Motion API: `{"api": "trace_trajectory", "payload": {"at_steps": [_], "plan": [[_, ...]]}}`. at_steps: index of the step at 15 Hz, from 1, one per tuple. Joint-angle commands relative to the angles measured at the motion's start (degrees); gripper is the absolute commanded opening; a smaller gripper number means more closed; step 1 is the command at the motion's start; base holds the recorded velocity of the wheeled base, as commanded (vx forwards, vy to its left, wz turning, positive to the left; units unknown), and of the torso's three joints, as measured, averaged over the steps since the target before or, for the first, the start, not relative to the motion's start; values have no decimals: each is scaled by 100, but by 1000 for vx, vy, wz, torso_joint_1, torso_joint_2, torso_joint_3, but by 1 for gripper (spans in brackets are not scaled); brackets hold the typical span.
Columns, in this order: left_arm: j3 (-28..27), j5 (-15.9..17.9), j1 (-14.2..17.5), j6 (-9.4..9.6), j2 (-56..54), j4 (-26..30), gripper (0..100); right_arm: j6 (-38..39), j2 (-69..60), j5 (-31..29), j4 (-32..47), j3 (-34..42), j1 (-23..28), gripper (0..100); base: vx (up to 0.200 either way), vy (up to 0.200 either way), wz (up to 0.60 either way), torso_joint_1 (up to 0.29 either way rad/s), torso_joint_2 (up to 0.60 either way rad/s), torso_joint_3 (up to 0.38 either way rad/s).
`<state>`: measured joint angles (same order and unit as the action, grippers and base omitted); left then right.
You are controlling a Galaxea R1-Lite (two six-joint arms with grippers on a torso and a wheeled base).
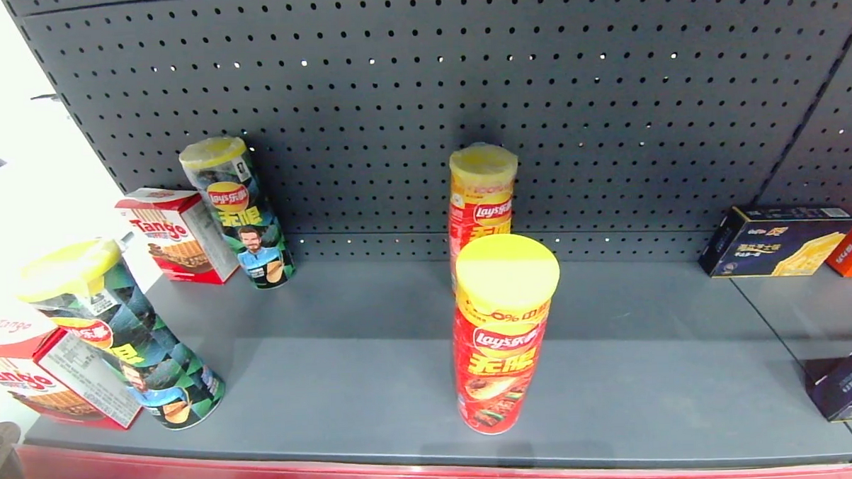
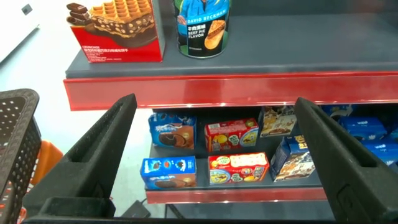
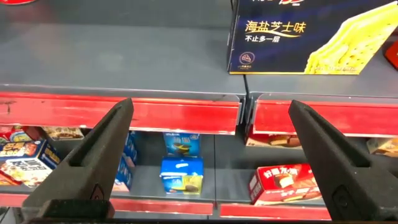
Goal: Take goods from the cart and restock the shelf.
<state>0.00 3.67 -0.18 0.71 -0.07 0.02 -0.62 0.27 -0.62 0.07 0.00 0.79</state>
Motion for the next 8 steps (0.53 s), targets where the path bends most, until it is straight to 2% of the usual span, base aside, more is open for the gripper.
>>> {"api": "trace_trajectory", "payload": {"at_steps": [1,3,8], "plan": [[0,2,1,-9,7,-2,100,9,17,1,1,0,0,100,0,0,0,0,0,0],[0,29,1,17,7,-2,100,9,8,1,1,0,0,100,0,0,-600,2,-2,5],[0,11,1,-9,7,-2,100,9,8,1,1,0,0,100,0,0,0,0,0,0]]}}
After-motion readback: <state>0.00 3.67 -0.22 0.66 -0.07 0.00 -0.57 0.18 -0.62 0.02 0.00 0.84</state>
